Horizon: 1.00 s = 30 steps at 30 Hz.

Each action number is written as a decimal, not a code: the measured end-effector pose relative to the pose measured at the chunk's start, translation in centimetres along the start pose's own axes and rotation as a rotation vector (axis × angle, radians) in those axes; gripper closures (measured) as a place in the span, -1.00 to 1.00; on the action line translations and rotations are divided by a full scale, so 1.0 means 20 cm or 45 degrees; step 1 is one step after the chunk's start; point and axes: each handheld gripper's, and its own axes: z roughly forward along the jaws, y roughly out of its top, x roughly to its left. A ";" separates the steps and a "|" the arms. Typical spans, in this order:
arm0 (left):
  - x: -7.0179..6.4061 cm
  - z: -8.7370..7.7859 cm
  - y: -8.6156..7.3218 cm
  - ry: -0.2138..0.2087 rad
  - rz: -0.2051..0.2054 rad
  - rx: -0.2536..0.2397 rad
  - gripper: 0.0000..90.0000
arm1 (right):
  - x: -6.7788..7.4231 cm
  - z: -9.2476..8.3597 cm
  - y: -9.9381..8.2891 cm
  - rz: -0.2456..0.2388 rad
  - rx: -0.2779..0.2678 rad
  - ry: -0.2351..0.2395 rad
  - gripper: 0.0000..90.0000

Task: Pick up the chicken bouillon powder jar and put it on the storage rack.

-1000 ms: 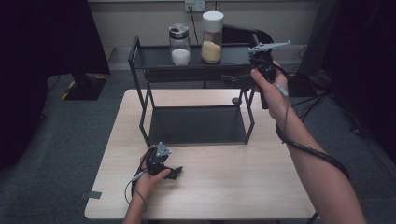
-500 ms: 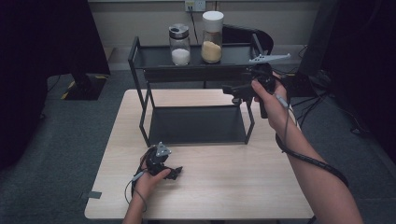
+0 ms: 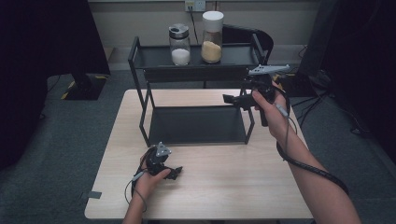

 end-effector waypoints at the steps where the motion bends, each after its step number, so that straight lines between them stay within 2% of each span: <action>1: 0.00 0.00 0.00 0.000 0.000 0.000 -1.00 | 0.00 0.00 -0.01 0.003 0.001 0.001 -0.96; 30: 0.00 0.00 0.00 0.000 0.003 0.002 -1.00 | -0.06 -0.05 -0.26 0.051 0.039 0.025 -0.96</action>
